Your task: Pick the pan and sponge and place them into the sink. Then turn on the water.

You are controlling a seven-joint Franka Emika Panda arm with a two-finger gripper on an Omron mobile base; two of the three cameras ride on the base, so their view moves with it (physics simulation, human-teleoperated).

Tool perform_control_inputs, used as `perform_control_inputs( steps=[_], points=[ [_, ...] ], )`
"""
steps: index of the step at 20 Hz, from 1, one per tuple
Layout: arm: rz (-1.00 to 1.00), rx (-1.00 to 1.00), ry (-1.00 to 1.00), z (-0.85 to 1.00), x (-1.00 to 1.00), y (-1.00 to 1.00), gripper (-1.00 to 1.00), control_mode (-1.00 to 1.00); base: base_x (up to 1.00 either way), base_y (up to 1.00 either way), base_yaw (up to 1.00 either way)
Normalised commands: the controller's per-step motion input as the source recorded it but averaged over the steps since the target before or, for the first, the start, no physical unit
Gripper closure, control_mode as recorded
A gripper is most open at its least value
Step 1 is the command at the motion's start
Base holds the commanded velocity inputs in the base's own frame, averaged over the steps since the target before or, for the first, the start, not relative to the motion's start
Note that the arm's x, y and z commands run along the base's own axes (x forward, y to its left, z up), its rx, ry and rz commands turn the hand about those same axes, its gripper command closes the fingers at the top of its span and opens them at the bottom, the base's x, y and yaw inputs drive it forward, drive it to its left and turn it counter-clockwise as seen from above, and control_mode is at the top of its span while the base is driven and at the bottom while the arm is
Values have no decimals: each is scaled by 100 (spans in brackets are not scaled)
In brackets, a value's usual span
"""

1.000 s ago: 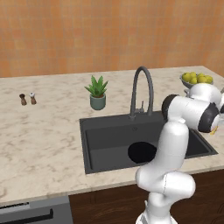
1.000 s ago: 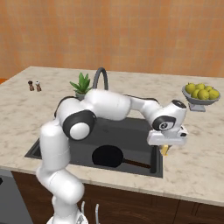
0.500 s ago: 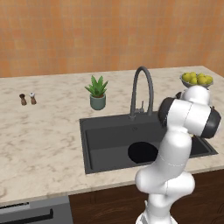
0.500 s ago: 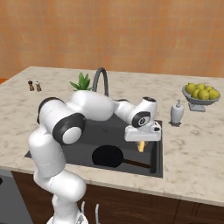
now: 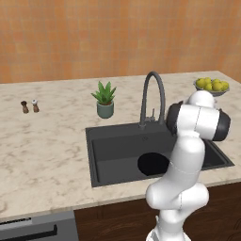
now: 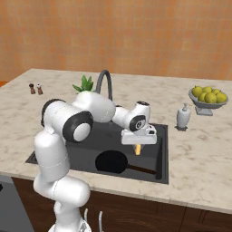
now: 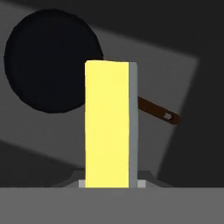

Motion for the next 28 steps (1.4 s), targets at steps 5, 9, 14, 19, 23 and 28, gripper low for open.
perform_control_inputs(
  steps=[5,9,14,19,23,28],
  points=[
    [0,0,3,-15,32,0,100,-100,0,0,0],
    [0,0,0,-30,29,1,100,-100,0,0,0],
    [0,0,2,-34,31,1,100,-100,0,0,0],
    [0,0,0,-45,31,0,100,-100,0,0,0],
    [0,1,0,-53,39,0,100,-100,0,0,0],
    [0,0,0,-35,12,-13,100,-100,0,0,0]
  ],
)
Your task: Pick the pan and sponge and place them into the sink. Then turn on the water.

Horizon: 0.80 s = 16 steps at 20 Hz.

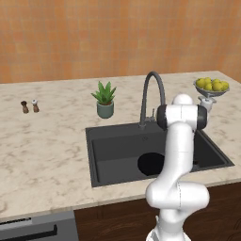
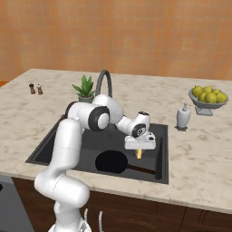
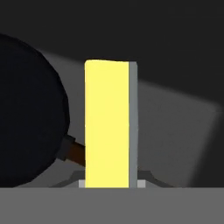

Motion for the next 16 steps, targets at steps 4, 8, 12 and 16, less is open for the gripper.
perform_control_inputs(
  steps=[4,8,12,16],
  points=[
    [-2,0,0,-23,0,-49,100,-100,0,0,0],
    [-2,0,0,-53,0,-23,100,-100,0,0,0],
    [0,0,0,-39,0,-4,100,-100,0,0,0],
    [0,0,0,-35,0,-8,100,-100,0,0,0]
  ],
)
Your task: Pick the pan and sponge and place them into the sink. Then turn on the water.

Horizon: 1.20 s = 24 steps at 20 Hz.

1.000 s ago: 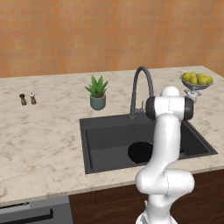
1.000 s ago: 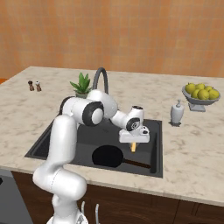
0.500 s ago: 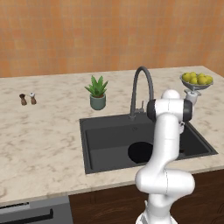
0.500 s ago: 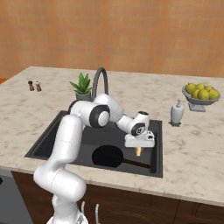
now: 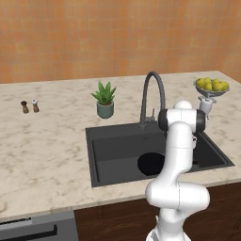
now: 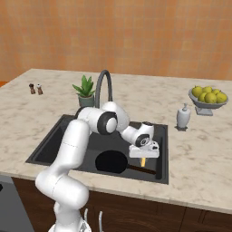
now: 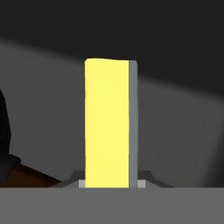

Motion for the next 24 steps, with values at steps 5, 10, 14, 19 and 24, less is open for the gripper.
perform_control_inputs(
  steps=[5,10,14,19,24],
  points=[
    [0,0,0,-27,0,0,100,-100,0,0,0],
    [0,0,0,-8,0,-1,100,-100,0,0,0],
    [0,0,0,0,0,0,-100,-100,0,0,0],
    [0,5,-3,22,-2,0,-100,-100,0,0,0],
    [0,8,-2,87,-20,0,-100,-100,0,0,0]
  ],
)
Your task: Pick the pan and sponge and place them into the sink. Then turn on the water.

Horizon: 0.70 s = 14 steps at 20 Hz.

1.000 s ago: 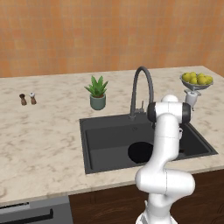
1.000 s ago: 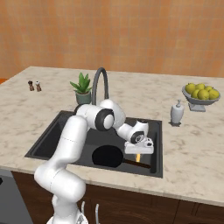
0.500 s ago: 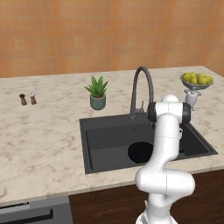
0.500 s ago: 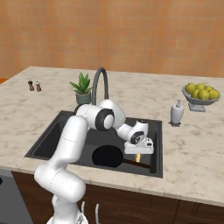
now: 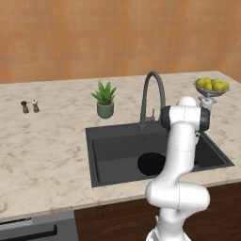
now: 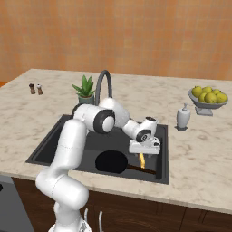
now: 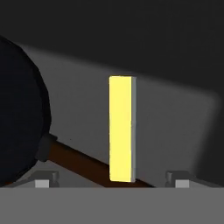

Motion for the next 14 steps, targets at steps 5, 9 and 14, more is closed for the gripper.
perform_control_inputs(
  steps=[5,9,14],
  points=[
    [0,4,0,88,-32,0,-100,-100,0,0,0],
    [-1,0,-5,72,-29,0,-100,-100,0,0,0],
    [-5,1,-3,89,-27,0,-100,-100,0,0,0]
  ],
)
